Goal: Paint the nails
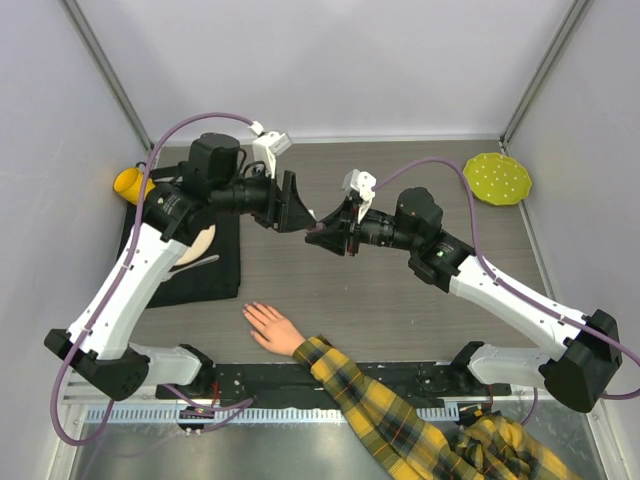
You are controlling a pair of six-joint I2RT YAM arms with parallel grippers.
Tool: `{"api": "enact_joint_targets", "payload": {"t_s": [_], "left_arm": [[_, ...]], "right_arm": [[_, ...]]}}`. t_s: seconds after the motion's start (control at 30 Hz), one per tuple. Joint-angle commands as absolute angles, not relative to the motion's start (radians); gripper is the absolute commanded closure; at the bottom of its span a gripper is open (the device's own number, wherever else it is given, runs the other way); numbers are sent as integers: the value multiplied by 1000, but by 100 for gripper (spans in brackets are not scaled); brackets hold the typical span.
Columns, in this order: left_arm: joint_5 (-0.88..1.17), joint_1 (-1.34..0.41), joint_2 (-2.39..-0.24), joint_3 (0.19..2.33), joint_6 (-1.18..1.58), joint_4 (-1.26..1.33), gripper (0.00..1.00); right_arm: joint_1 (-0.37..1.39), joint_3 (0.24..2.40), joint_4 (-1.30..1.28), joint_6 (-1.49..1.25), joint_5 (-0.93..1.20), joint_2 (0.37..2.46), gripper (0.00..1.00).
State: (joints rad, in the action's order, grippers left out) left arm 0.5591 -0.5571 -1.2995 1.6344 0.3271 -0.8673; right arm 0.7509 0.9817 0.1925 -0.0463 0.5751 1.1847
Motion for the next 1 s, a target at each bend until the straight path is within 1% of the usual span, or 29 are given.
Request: {"api": "enact_joint_targets", "payload": {"t_s": [0.0,0.1,0.3,0.43,0.5,0.53,0.67,0.73,0.87,0.97], "left_arm": [[542,-580,-1310,1693,308,-879,44],[528,-587,-1316,1695,307,-879,45],[529,-607,-1324,1707,307,-873,51],[493,-614,-1322,1718,304,-882,64],[434,-623,-1319,1723,304,-884,67],[422,-633,-1315,1724,298,-884,71],[388,-663,-1301,1720,291,-867,78],[367,-666,-1296,1714,291,-868,85],[357,-666,-1273,1695,293,-854,89],[348,-666,-1249,1681,301,-828,95]], "right_arm": [[756,1002,225,-31,561,1167,99],[758,1005,222,-32,561,1170,99],[761,1006,219,-31,558,1172,99],[764,1006,215,-25,548,1169,99],[762,1005,213,-26,543,1170,99],[762,1006,213,-26,543,1170,99],[765,1006,215,-26,537,1172,99],[765,1003,216,-26,528,1170,99],[765,993,233,-31,526,1166,99],[765,994,235,-40,522,1172,99]]}}
